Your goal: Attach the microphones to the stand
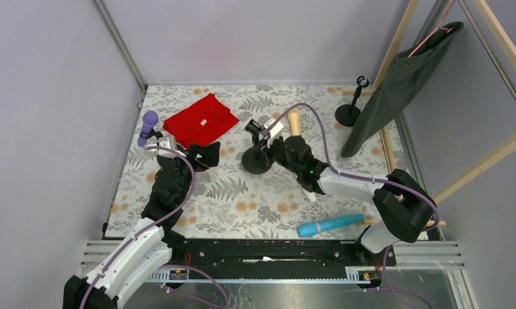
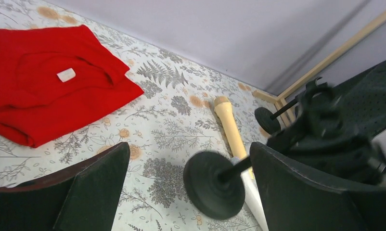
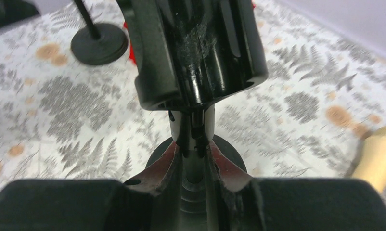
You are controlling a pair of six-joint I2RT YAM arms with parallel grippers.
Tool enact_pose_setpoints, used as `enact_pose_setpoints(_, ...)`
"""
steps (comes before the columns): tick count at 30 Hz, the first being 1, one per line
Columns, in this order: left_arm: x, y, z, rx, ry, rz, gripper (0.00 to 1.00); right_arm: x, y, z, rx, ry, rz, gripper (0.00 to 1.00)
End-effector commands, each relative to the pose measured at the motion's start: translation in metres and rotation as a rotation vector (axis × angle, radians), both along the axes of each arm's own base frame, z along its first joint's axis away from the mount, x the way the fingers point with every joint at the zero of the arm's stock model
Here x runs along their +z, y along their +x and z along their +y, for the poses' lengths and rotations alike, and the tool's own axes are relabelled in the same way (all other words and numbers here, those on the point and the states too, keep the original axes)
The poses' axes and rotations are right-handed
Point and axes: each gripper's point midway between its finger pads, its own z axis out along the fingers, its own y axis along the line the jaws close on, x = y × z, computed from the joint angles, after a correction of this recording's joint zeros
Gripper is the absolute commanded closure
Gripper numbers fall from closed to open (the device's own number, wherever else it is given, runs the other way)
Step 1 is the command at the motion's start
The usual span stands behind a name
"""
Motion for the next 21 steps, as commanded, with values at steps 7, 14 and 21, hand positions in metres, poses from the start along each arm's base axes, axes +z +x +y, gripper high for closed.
enact_pose_setpoints(7,0.001,-0.014,0.01,0.023,0.035,0.126,0.01,0.029,-0.057,0.031,0.046,0.218,-0.082,1.0)
enact_pose_setpoints(14,0.0,-0.022,0.003,-0.035,0.044,0.115,0.01,0.014,-0.062,0.048,0.045,0.255,-0.142,0.99)
enact_pose_setpoints(21,-0.006,-0.028,-0.005,-0.094,0.066,0.116,0.01,-0.009,-0.045,0.058,0.012,0.194,-0.19,0.86)
